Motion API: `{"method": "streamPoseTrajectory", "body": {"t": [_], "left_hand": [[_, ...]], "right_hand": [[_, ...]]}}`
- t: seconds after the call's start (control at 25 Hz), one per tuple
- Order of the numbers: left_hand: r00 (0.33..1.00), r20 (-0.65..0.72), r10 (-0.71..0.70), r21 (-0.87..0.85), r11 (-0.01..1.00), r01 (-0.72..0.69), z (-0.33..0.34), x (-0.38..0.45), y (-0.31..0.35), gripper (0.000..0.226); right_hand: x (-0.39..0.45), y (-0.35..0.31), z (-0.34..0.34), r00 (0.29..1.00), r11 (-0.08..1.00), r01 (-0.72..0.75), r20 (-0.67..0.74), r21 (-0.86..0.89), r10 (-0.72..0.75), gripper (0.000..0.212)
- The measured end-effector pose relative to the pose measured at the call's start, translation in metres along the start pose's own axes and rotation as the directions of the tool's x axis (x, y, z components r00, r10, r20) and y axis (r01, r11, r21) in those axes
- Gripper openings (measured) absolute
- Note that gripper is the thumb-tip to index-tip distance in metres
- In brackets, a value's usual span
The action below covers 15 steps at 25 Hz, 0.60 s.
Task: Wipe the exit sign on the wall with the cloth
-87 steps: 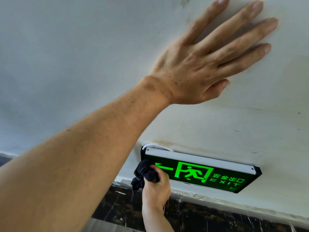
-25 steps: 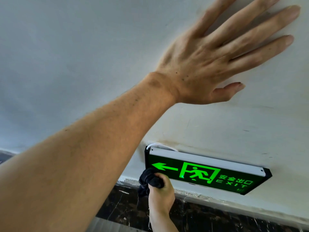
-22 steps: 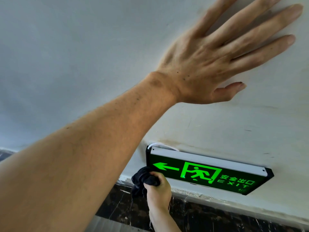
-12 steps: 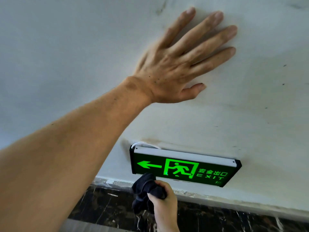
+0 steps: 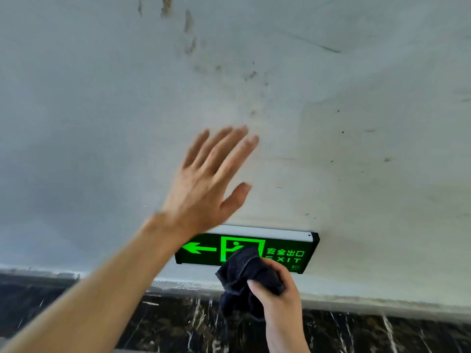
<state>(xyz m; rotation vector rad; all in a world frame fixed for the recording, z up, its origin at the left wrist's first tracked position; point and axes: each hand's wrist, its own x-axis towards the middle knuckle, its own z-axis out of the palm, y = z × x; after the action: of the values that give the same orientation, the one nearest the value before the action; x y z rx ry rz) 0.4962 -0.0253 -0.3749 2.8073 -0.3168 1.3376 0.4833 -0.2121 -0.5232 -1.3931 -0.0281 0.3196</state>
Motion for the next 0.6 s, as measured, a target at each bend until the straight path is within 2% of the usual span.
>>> {"method": "streamPoseTrajectory", "body": {"t": [0.04,0.08,0.12,0.16,0.2,0.24,0.32,0.36,0.44,0.52,0.6], "left_hand": [[0.982,0.078,-0.173,-0.161,0.97,0.183,0.007,-0.024,0.016,0.058],[0.918,0.2,-0.343,-0.315,0.864,0.392,0.012,-0.048,0.034,0.054],[0.801,0.348,-0.486,-0.445,0.666,0.598,0.017,-0.07,0.048,0.046],[0.673,0.476,-0.567,-0.529,0.426,0.734,0.023,-0.09,0.06,0.036],[0.549,0.594,-0.588,-0.574,0.169,0.801,0.024,-0.103,0.071,0.029],[0.456,0.689,-0.564,-0.57,-0.033,0.821,0.024,-0.113,0.08,0.029],[0.327,0.825,-0.461,-0.5,-0.326,0.802,0.02,-0.128,0.092,0.035],[0.296,0.861,-0.413,-0.471,-0.431,0.77,0.017,-0.131,0.095,0.038],[0.28,0.89,-0.36,-0.445,-0.554,0.703,0.012,-0.131,0.096,0.039],[0.273,0.897,-0.347,-0.439,-0.629,0.641,0.009,-0.133,0.096,0.033],[0.289,0.899,-0.328,-0.437,-0.66,0.611,0.005,-0.134,0.094,0.025]], "right_hand": [[-0.001,-0.005,-0.003,1.0,1.0,0.011,0.007,-0.001,-0.011,0.039],[-0.002,-0.009,-0.006,1.0,1.0,0.022,0.014,0.001,-0.022,0.039],[-0.003,-0.012,-0.008,0.999,1.0,0.025,0.021,0.007,-0.025,0.039],[-0.005,-0.016,-0.01,0.999,1.0,0.025,0.027,0.019,-0.026,0.039],[-0.006,-0.019,-0.011,0.999,0.999,0.027,0.037,0.034,-0.029,0.039],[-0.007,-0.022,-0.012,0.998,0.998,0.033,0.054,0.045,-0.035,0.038],[-0.01,-0.027,-0.012,0.994,0.998,0.037,0.097,0.05,-0.042,0.036],[-0.012,-0.029,-0.01,0.992,0.998,0.041,0.12,0.041,-0.046,0.036],[-0.014,-0.032,-0.006,0.986,0.997,0.073,0.148,-0.004,-0.071,0.036],[-0.014,-0.033,-0.001,0.978,0.984,0.145,0.168,-0.107,-0.126,0.042],[-0.012,-0.036,0.003,0.967,0.948,0.218,0.178,-0.23,-0.18,0.045]]}}
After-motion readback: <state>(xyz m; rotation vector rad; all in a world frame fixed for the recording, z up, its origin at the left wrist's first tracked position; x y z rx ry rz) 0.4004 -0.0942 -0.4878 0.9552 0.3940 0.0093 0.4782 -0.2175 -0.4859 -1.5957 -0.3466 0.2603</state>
